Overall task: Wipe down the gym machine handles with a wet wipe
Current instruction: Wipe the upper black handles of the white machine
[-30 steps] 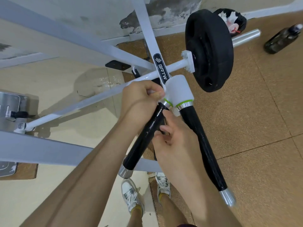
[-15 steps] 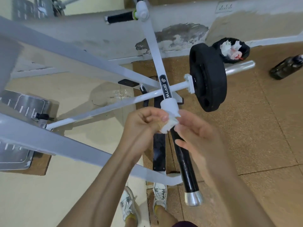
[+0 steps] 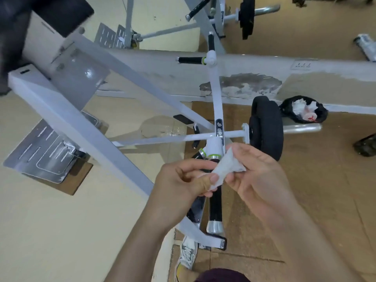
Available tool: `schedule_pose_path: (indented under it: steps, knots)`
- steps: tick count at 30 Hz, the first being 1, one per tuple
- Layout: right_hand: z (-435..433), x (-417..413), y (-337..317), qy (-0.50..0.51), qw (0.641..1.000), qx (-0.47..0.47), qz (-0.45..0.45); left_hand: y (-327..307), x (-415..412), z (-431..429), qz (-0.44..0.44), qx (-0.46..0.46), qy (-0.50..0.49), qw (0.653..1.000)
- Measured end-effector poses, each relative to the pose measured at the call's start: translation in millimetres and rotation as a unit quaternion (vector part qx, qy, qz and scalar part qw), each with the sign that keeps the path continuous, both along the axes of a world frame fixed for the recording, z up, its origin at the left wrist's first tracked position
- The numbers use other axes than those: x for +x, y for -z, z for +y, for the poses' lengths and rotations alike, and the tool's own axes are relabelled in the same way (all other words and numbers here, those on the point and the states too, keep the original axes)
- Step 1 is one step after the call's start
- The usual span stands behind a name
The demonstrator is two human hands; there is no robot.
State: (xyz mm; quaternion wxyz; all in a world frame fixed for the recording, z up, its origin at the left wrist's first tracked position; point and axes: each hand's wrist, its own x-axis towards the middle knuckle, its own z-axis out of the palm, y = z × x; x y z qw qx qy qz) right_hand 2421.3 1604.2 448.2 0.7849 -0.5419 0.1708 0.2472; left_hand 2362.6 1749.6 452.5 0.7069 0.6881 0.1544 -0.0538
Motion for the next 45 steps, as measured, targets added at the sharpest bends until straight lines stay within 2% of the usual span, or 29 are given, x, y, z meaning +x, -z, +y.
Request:
schedule_pose_path:
  steps: [2, 3, 4, 6, 8, 10, 12, 16, 18, 20, 23, 25, 27, 28, 30, 32, 34, 37, 40, 42, 44, 45]
  knots:
    - [-7.5, -7.4, 0.9, -0.044, 0.995, -0.062, -0.059, -2.5, -14.7, -10.5, -0.025, 0.092, -0.044, 0.994]
    - [-12.3, -11.8, -1.7, -0.079, 0.991, -0.075, -0.084, -4.1, -23.1, -18.5, -0.033, 0.099, -0.079, 0.991]
    - [-18.4, -15.8, -4.8, -0.118, 0.985, -0.070, -0.101, -6.5, -30.6, -27.8, -0.039, 0.071, -0.116, 0.990]
    - [-34.5, -23.3, -10.9, -0.203, 0.972, -0.037, -0.112, -11.9, -42.3, -50.3, -0.024, -0.075, -0.180, 0.981]
    - [-53.5, -26.8, -15.9, -0.292, 0.950, -0.012, -0.110, -11.6, -50.7, -73.8, 0.010, -0.196, -0.229, 0.954]
    - [-75.3, -23.5, -19.9, -0.368, 0.922, -0.010, -0.120, -13.7, -54.4, -96.2, 0.028, -0.235, -0.255, 0.938]
    - [-96.0, -16.9, -22.9, -0.416, 0.898, -0.018, -0.141, -17.4, -53.5, -114.7, 0.009, -0.262, -0.281, 0.923]
    - [-129.5, 12.2, -31.3, -0.415, 0.900, -0.055, -0.125, -21.7, -40.2, -135.1, -0.040, -0.249, -0.340, 0.906]
    - [-143.3, 29.8, -29.3, -0.396, 0.901, -0.100, -0.146, -20.9, -26.7, -147.8, -0.043, -0.239, -0.346, 0.906]
    - [-157.8, 50.1, -27.3, -0.354, 0.909, -0.130, -0.180, -20.5, -6.0, -167.6, -0.026, -0.184, -0.333, 0.924]
    - [-182.8, 90.7, -26.8, -0.342, 0.914, -0.106, -0.188, -14.7, 36.3, -210.9, 0.030, -0.049, -0.251, 0.966]
    - [-200.2, 127.1, -27.2, -0.389, 0.895, -0.094, -0.196, -6.7, 72.4, -243.1, 0.046, -0.075, -0.243, 0.966]
    - [-217.8, 161.8, -27.6, -0.413, 0.883, -0.092, -0.202, -2.1, 107.1, -266.9, 0.037, -0.179, -0.290, 0.939]
    - [-225.9, 178.9, -29.3, -0.414, 0.885, -0.086, -0.193, -0.8, 124.0, -273.6, 0.024, -0.214, -0.318, 0.923]
    - [-239.1, 213.2, -30.7, -0.414, 0.892, -0.088, -0.160, 0.7, 154.9, -280.4, 0.005, -0.221, -0.358, 0.907]
    - [-248.4, 247.0, -26.1, -0.447, 0.870, -0.149, -0.145, 2.3, 177.4, -282.1, -0.011, -0.200, -0.384, 0.901]
    - [-252.0, 274.2, -23.1, -0.505, 0.827, -0.204, -0.139, 2.5, 196.4, -280.1, -0.013, -0.181, -0.396, 0.900]
    - [-242.7, 299.9, -20.4, -0.547, 0.789, -0.229, -0.158, 6.1, 224.6, -272.4, 0.014, -0.153, -0.398, 0.905]
    - [-223.2, 329.0, -16.5, -0.515, 0.798, -0.246, -0.193, 17.7, 254.9, -255.6, 0.049, -0.057, -0.377, 0.923]
    - [-206.7, 347.9, -12.5, -0.475, 0.847, -0.184, -0.150, 21.3, 276.9, -240.5, 0.051, -0.018, -0.360, 0.931]
    - [-185.1, 365.3, -6.9, -0.400, 0.914, -0.059, -0.039, 20.0, 303.5, -219.1, 0.057, -0.018, -0.337, 0.940]
    - [-173.2, 375.1, -3.3, -0.356, 0.934, -0.012, 0.009, 18.3, 318.7, -205.8, 0.067, -0.020, -0.322, 0.944]
